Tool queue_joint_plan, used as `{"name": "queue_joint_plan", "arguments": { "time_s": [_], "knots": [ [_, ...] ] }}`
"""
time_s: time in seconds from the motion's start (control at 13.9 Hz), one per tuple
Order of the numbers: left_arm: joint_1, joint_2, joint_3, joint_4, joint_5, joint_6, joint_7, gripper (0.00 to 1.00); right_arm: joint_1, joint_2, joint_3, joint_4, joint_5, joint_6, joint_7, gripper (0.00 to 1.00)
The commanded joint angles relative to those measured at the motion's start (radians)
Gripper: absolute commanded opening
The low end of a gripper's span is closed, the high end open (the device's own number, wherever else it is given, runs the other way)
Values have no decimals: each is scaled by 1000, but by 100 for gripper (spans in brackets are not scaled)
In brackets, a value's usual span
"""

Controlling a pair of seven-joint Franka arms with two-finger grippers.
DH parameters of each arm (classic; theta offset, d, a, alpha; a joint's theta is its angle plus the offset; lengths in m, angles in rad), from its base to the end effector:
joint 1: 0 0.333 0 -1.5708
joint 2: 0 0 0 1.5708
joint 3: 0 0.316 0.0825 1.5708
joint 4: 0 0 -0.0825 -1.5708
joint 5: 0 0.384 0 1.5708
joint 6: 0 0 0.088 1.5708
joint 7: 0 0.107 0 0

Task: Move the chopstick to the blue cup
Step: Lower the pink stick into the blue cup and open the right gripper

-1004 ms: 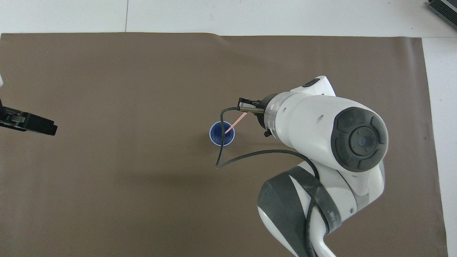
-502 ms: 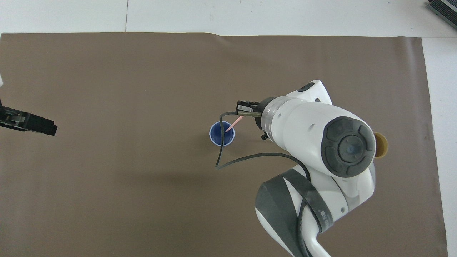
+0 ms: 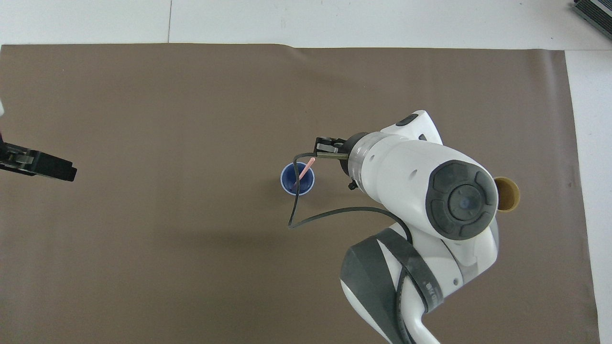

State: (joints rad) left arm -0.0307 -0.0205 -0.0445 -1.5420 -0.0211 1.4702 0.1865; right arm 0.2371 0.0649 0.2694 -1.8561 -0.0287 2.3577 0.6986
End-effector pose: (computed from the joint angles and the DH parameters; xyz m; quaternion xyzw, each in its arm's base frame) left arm 0.5362 -0.0431 0.6406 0.9910 -0.1312 -0.0251 0.0115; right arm 0.5410 0.2954 0.5304 -0.9720 0.0881 -0.1816 0.1204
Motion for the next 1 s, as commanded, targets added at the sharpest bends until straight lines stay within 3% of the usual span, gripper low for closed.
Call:
{"name": "queue_joint_plan", "arguments": {
  "time_s": [0.0, 0.14, 0.43, 0.79, 0.93],
  "knots": [
    [20, -22, -8, -18, -13, -4, 10, 100, -11, -31, 2, -20, -22, 3, -1, 37],
    [20, -22, -8, -20, -13, -4, 10, 100, -37, -56, 1, -20, -20, -23, -4, 41],
    [20, -22, -8, -18, -13, -5, 10, 100, -93, -126, -7, -5, -13, -202, -69, 55],
    [20, -22, -8, -20, -13, -5, 10, 100, -197, -201, -13, 8, 0, -377, -123, 100],
    [20, -22, -8, -18, -13, -4, 10, 100, -219, -224, -27, 11, 0, -432, -177, 100]
  ]
}}
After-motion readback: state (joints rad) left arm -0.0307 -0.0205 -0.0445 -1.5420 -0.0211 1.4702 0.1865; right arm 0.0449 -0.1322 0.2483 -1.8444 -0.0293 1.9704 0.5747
